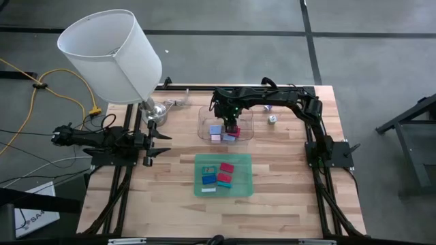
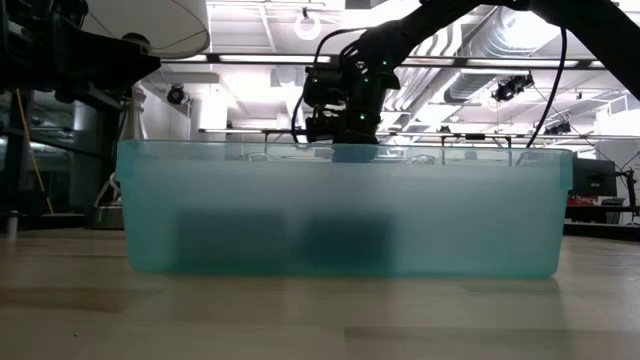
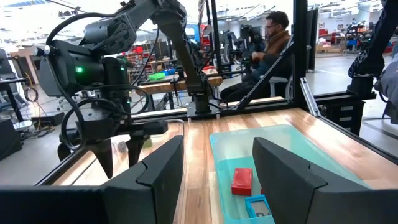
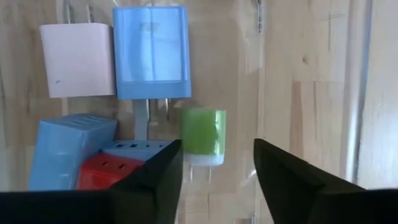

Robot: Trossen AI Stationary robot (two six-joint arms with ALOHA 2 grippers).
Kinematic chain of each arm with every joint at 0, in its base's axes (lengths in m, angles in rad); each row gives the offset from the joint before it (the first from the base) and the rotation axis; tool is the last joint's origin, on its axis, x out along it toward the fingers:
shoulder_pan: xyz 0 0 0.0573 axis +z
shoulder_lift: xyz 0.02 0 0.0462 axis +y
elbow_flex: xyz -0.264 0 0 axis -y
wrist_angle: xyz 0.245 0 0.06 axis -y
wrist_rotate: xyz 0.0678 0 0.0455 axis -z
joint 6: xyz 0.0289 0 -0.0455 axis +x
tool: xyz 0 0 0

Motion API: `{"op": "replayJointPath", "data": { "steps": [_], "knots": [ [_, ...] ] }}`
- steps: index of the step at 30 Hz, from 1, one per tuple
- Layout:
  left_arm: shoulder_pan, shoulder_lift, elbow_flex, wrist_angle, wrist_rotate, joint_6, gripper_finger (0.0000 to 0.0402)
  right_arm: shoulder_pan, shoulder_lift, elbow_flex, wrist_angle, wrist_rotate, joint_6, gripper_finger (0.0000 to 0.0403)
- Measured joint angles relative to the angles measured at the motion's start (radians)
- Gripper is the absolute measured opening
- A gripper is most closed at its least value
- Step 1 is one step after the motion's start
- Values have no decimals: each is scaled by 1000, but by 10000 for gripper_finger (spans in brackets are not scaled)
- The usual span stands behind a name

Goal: Pick & Place Office items
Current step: Put the bottom green charger adapter into transparent bin, then put the green charger adapter into transparent bin

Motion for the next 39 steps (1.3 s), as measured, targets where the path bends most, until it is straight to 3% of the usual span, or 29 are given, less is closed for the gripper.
{"op": "replayJointPath", "data": {
  "steps": [7,18,23,30,39],
  "knots": [
    [0,0,0,0,0,0,186,6,0,0,9,34,1,210],
    [0,0,0,0,0,0,186,33,-44,0,19,76,-7,207],
    [0,0,0,0,0,0,186,47,-104,0,10,38,-7,207],
    [0,0,0,0,0,0,186,46,-200,1,-92,19,-1,207],
    [0,0,0,0,0,0,186,50,-303,0,-289,75,93,207]
  ]
}}
